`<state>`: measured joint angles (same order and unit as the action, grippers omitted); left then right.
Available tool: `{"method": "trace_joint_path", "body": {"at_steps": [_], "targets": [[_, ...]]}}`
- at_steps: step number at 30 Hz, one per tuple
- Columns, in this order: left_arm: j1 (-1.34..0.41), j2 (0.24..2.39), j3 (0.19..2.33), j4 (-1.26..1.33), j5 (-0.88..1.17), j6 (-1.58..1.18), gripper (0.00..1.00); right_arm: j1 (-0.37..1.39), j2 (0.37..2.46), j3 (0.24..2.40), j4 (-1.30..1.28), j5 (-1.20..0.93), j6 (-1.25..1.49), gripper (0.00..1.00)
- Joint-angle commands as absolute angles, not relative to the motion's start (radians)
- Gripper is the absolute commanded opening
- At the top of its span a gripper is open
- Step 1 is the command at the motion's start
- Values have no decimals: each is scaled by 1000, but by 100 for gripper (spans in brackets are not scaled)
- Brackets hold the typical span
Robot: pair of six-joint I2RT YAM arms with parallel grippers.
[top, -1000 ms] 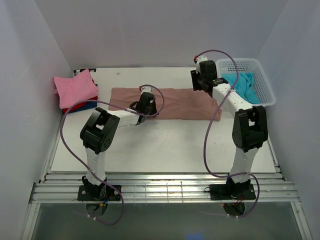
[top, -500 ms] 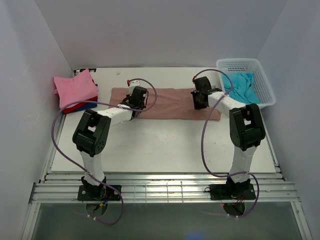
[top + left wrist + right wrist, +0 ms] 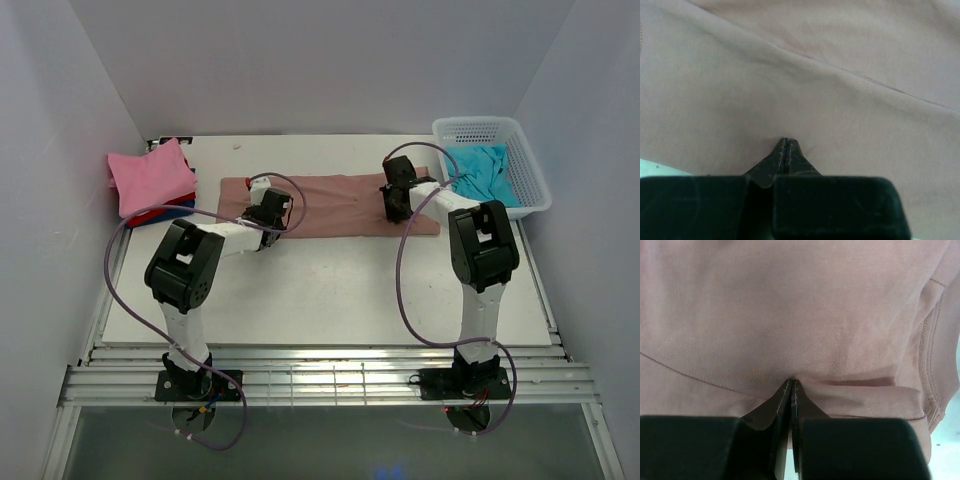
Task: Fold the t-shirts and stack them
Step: Fold the other side of the tshirt into a rectangle, then rotate the tshirt 90 degrees
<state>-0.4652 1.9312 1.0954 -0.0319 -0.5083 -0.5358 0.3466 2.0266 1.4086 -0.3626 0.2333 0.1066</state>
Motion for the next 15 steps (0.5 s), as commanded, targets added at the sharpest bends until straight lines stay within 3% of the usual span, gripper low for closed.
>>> {"method": "trace_joint_path", "body": {"at_steps": [1,10,15], "targets": [[-488,1915,982,-150,-427,-620,0,345,2117,1462,-377,247,129,8],[-645,1698,623,-89,-334,-895,0,344,2298,1742,-440,249,123,8],[-768,1548,525,-92,-344,-1040,0,344,2393,1903,-454,224,117,8]]}}
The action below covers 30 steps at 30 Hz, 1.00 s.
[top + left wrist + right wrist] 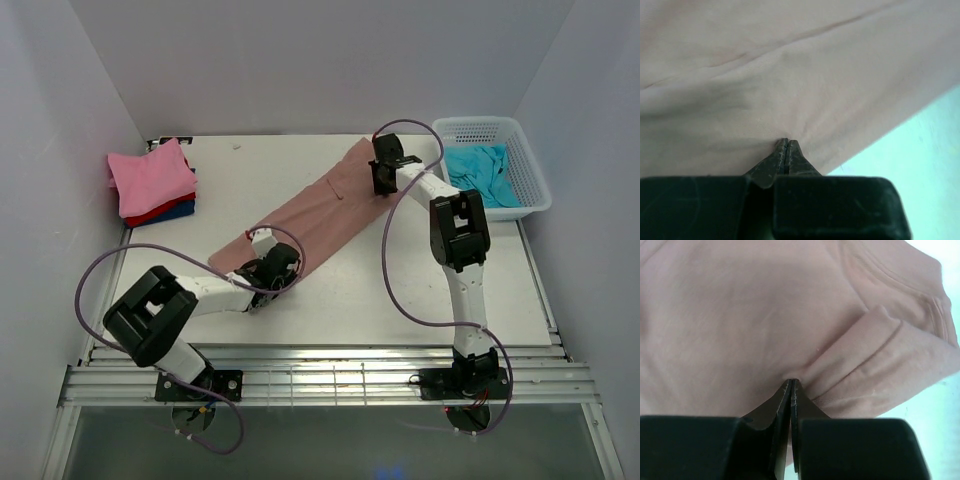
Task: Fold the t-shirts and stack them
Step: Rotate the tshirt 90 degrees
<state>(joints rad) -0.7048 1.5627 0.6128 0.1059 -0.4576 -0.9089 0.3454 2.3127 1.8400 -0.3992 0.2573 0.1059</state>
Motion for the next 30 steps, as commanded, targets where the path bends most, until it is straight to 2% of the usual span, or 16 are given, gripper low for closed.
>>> {"method": "trace_joint_path", "body": {"at_steps": [1,7,14,21,30], "targets": [[-810,1533,519,-95,-347,-1060,0,345,2405,1928,-454,212,112,8],[-986,1454,518,-112,-390,-1224,0,342,2497,2094,-414,114,83,8],[-1156,1618,672,-107,-433,-1293,0,330,2539,2145,-312,-136,123,8],[-1236,1772,874,-71,-411,-1210,0,318,2571,2138,-203,-357,164,8],[-1223,1666,923,121,-552,-967,0,261,2505,2170,-81,-483,179,12]]}}
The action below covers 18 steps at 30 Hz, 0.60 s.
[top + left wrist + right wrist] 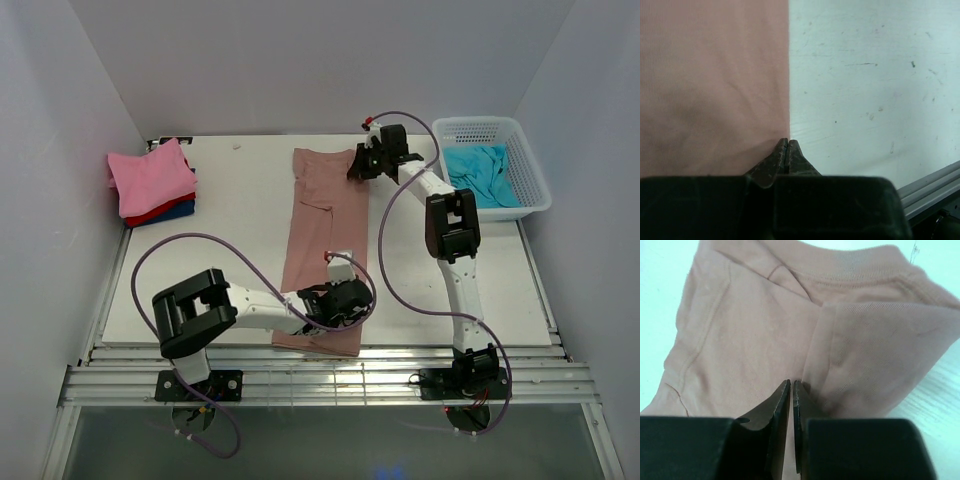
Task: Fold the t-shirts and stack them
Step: Rotate the tshirt 90 degrees
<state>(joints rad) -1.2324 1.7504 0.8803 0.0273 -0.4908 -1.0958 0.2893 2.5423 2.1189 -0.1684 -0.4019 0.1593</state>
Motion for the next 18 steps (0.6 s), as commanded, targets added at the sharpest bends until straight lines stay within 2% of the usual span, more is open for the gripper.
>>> {"method": "trace_joint_path", "body": {"at_steps": [1,5,7,8,9,13,16,18], "targets": [[-1212,1652,937,136,-554,-939,0,246,2478,2180,-77,-491,184,13],[-1106,1634,1060,156,-481,-778,0,213,2341,2178,-71,-465,169,22],[-1001,1629,1139,166,-419,-645,0,209,2196,2088,-74,-404,128,28],[-962,1632,1164,164,-381,-605,0,210,2145,2044,-75,-378,108,37],[-916,1638,1202,164,-297,-571,0,213,2090,1998,-81,-342,94,41],[-650,1768,1337,108,1,-450,0,264,1809,1721,-187,-137,19,42],[-569,1946,1484,9,171,-416,0,339,1630,1529,-198,2,14,40],[-555,2055,1532,-27,210,-394,0,415,1510,1324,-163,117,21,35]]}}
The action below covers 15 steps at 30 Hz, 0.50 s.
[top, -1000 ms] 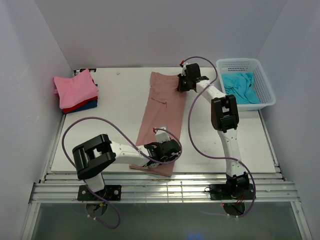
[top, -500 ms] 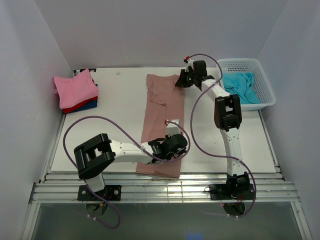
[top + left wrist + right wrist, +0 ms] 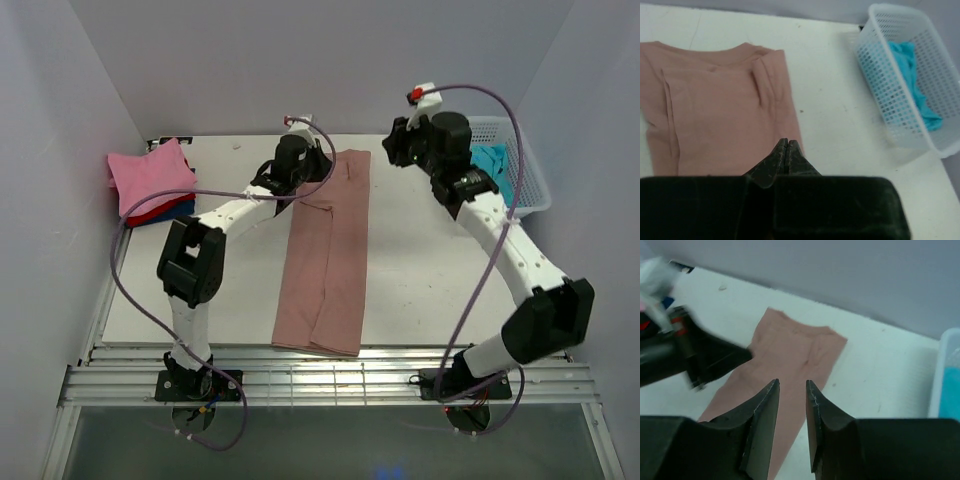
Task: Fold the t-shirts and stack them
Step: Rotate the tshirt 90 degrees
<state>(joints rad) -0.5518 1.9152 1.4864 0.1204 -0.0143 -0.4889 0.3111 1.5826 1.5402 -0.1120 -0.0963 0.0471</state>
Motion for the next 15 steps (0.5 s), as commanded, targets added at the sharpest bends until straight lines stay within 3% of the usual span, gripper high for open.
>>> {"method": "trace_joint_path", "body": {"at_steps": [1,5,15], "targets": [[-555,2083,1551,-32,218,-391,0,440,1476,1263,-152,148,29,33],[-555,2163,1565,43,279,-432,0,524,1361,1022,-166,235,112,17],[-552,2227,1543,68,250,-468,0,635,1206,844,-258,298,189,13]]}}
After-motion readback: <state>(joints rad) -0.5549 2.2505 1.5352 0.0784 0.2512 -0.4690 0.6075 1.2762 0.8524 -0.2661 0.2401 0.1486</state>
